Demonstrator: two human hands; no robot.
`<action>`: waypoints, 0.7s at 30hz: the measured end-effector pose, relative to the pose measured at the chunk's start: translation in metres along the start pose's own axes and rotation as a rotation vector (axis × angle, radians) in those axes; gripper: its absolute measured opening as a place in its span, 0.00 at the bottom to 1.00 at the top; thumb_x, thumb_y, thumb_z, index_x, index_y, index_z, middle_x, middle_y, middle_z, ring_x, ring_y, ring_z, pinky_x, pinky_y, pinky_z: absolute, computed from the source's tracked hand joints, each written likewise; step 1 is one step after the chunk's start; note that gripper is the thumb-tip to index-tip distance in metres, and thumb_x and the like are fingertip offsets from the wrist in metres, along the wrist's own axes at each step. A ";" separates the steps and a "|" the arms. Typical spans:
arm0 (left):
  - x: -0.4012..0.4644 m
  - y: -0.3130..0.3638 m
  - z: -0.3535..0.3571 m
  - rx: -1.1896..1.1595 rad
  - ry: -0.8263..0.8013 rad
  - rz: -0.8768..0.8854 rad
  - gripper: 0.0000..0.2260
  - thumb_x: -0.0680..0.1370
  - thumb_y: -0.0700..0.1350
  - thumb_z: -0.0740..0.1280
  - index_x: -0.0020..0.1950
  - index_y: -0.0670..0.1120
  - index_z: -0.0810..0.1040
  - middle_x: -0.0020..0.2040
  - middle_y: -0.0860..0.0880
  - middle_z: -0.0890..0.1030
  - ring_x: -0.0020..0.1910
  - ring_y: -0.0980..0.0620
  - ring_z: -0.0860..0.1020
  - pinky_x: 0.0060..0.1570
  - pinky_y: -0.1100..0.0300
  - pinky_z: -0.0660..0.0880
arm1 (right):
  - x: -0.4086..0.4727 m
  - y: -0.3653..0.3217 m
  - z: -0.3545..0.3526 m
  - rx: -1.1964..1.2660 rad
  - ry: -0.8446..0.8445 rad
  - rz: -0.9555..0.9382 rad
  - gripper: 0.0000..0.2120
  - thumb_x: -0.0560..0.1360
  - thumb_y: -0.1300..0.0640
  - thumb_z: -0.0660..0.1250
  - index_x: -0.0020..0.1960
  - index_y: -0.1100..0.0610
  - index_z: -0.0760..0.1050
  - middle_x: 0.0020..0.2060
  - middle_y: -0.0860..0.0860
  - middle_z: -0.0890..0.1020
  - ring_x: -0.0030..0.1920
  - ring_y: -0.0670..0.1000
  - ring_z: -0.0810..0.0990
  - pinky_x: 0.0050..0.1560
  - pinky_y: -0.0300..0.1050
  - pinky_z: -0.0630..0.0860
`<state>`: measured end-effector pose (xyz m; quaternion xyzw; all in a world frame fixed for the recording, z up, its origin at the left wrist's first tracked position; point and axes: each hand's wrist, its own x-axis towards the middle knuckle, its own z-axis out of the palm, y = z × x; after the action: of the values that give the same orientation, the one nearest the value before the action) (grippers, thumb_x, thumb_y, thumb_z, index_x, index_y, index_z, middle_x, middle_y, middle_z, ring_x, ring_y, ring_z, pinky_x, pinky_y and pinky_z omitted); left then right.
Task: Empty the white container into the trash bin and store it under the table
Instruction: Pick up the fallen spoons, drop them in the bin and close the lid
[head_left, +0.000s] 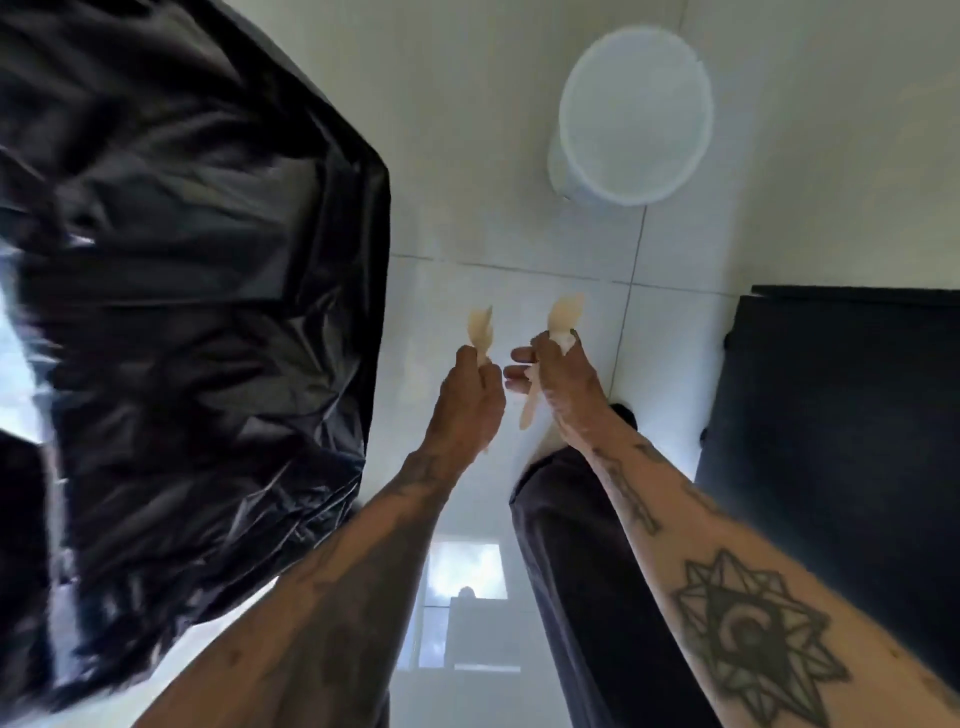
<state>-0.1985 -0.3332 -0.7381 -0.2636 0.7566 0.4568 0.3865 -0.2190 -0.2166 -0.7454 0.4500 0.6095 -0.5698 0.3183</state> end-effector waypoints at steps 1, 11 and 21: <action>-0.019 0.020 -0.015 -0.060 -0.012 -0.009 0.11 0.84 0.44 0.54 0.62 0.41 0.69 0.51 0.38 0.79 0.44 0.40 0.78 0.44 0.52 0.78 | -0.021 -0.024 0.001 0.011 -0.029 -0.026 0.06 0.81 0.60 0.54 0.49 0.54 0.69 0.41 0.55 0.79 0.34 0.53 0.80 0.36 0.46 0.81; -0.206 0.106 -0.216 -0.553 0.395 0.026 0.12 0.79 0.50 0.51 0.46 0.53 0.74 0.34 0.55 0.68 0.35 0.51 0.67 0.38 0.54 0.65 | -0.247 -0.185 0.126 0.062 -0.339 -0.114 0.08 0.79 0.64 0.56 0.51 0.54 0.71 0.30 0.49 0.73 0.29 0.47 0.71 0.33 0.42 0.68; -0.132 0.005 -0.328 -0.300 0.347 0.002 0.13 0.83 0.43 0.58 0.65 0.43 0.76 0.54 0.45 0.82 0.51 0.46 0.77 0.47 0.57 0.71 | -0.236 -0.152 0.306 -0.231 -0.086 -0.139 0.18 0.78 0.61 0.62 0.67 0.59 0.69 0.47 0.52 0.77 0.41 0.51 0.77 0.39 0.43 0.72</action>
<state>-0.2412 -0.6181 -0.5338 -0.3921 0.7355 0.5124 0.2067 -0.3031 -0.5525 -0.5165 0.3420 0.6866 -0.5354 0.3536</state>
